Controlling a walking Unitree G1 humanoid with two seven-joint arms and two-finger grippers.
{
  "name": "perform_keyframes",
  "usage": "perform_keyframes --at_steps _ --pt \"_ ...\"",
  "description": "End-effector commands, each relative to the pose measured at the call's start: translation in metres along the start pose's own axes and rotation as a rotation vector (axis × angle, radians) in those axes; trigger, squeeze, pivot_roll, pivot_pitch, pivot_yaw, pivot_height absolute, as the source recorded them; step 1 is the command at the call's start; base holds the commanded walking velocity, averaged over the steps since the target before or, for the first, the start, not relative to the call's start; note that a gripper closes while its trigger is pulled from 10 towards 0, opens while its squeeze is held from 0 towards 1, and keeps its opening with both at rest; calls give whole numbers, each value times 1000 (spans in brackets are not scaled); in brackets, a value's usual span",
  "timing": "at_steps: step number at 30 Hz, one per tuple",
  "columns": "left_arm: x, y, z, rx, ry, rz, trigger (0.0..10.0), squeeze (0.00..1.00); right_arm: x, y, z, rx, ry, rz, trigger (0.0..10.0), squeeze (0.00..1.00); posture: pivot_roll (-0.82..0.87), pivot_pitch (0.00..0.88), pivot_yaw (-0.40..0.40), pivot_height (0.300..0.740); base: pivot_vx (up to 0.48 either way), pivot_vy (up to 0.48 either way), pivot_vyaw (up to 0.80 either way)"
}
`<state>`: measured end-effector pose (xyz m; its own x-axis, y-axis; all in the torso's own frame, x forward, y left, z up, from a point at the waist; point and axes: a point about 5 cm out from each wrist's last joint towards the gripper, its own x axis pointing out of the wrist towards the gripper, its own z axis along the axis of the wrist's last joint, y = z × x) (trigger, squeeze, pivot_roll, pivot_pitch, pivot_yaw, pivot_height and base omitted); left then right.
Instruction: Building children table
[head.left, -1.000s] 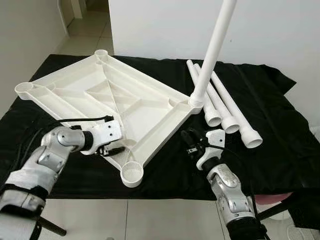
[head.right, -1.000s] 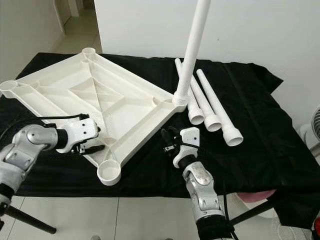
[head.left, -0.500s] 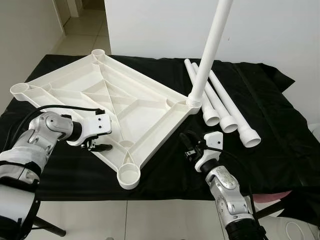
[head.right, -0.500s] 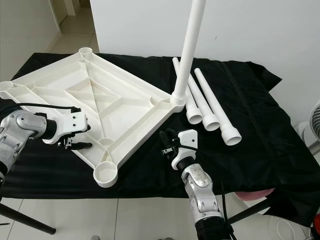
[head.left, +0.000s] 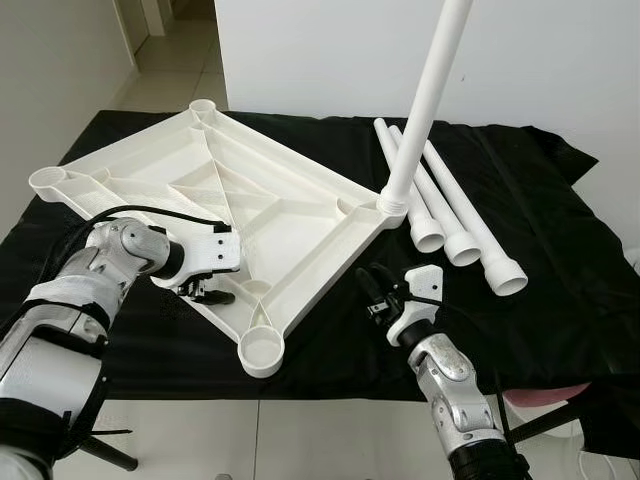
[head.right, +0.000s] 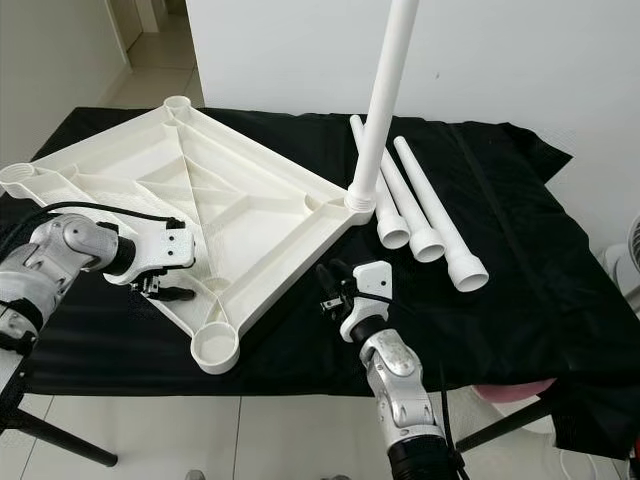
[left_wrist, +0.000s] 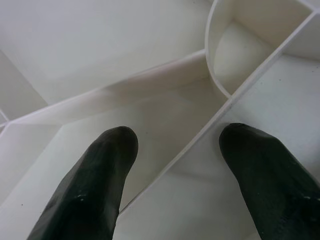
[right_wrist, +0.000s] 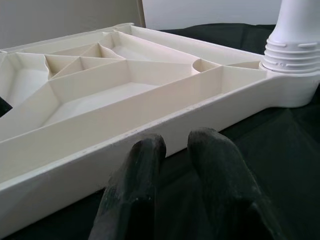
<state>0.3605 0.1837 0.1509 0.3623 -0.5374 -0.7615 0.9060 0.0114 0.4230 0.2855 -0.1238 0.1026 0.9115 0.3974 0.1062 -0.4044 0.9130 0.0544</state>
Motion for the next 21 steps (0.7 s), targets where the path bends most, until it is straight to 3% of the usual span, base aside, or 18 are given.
perform_keyframes --at_steps 1,5,6,7,11,12,15,16,21 --pt "5 -3 -3 10 27 -2 10000 0 -3 -1 0 -7 1 -8 10000 0 3 29 16 740 0 0 0" --pt "5 -2 -3 14 34 -12 10000 0 -4 -2 -1 -8 2 -11 10000 0 3 32 19 740 0 0 0" --pt "4 -1 -3 15 34 -11 4039 0 -4 -2 -1 -7 3 -12 10000 0 3 34 19 740 0 0 0" --pt "4 0 -3 14 33 -9 0 0 -4 -1 -1 -5 4 -12 10000 0 5 36 20 740 0 0 0" --pt "2 2 -3 20 39 -17 0 0 -4 -1 -1 -3 5 -13 10000 0 5 41 22 740 0 0 0" --pt "3 0 -4 23 41 -28 941 0 -4 -1 -1 -3 5 -14 10000 0 6 42 22 740 0 0 0" --pt "4 -2 -5 26 42 -42 941 0 -4 -1 -1 -3 5 -15 10000 0 6 42 22 740 0 0 0" --pt "6 -4 -6 24 40 -50 0 0 -4 -1 -1 -4 5 -14 10000 0 6 45 21 740 0 0 0" --pt "8 -7 -7 12 25 -55 0 0 -4 -1 -1 -3 6 -13 10000 0 7 46 18 740 0 0 0"
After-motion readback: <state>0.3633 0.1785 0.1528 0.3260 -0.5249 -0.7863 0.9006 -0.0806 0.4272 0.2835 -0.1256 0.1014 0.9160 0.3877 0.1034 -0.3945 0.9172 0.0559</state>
